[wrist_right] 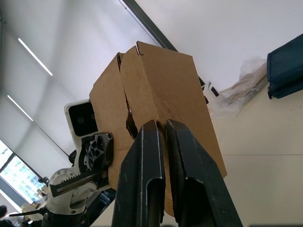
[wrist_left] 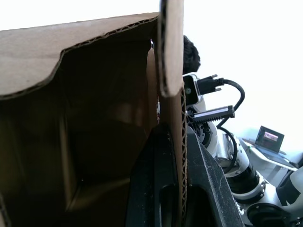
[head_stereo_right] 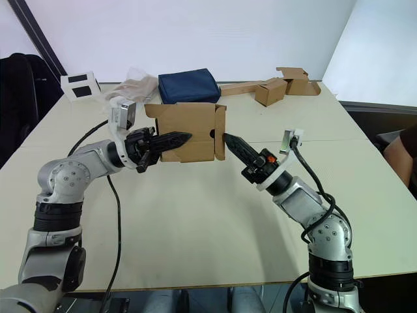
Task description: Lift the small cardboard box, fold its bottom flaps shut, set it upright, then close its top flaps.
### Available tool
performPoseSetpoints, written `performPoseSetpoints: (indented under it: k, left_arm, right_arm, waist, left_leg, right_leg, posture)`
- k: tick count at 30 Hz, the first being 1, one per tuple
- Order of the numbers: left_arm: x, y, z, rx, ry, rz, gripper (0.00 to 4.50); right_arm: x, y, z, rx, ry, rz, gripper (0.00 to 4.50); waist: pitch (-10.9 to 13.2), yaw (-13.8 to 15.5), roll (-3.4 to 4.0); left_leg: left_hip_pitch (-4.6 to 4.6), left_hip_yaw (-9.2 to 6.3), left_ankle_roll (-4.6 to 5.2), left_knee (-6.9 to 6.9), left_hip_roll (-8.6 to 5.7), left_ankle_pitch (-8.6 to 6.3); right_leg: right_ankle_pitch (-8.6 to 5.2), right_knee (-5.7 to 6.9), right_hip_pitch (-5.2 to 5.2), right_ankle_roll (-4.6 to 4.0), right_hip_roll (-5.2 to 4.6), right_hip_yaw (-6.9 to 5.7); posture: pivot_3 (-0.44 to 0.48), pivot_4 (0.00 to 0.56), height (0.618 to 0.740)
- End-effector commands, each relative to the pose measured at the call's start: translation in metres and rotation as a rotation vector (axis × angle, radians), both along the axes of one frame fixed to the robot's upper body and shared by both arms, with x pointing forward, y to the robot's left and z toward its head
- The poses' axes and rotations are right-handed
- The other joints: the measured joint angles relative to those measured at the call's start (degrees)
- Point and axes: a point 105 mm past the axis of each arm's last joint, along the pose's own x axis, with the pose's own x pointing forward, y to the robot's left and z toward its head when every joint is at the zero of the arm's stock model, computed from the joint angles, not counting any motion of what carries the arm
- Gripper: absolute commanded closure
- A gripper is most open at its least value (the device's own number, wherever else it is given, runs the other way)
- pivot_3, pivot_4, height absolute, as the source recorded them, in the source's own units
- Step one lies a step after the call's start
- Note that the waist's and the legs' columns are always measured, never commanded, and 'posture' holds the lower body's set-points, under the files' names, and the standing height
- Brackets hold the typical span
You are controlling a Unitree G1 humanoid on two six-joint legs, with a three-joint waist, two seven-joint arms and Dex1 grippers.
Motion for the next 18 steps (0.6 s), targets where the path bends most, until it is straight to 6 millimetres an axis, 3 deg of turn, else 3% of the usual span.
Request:
performPoseSetpoints:
  k: [1, 18]
  left_arm:
    - [-0.007, -0.004, 0.004, 0.003, -0.039, -0.025, 4.5]
    - [-0.011, -0.005, 0.006, -0.008, -0.034, -0.037, 4.5]
  right_arm:
    - [-0.008, 0.008, 0.015, -0.018, -0.076, 0.018, 4.28]
    - [-0.006, 0.018, 0.019, -0.061, -0.116, -0.01, 4.28]
  waist:
    - [0.0, 0.0, 0.0]
    - [0.0, 0.0, 0.0]
  left_leg:
    - [0.0, 0.0, 0.0, 0.0, 0.0, 0.0]
    - [0.0, 0.0, 0.0, 0.0, 0.0, 0.0]
  right_leg:
    - [0.0, 0.0, 0.0, 0.0, 0.0, 0.0]
    - [0.0, 0.0, 0.0, 0.0, 0.0, 0.0]
  posture:
    - [0.0, 0.15, 0.74]
    - [0.0, 0.15, 0.74]
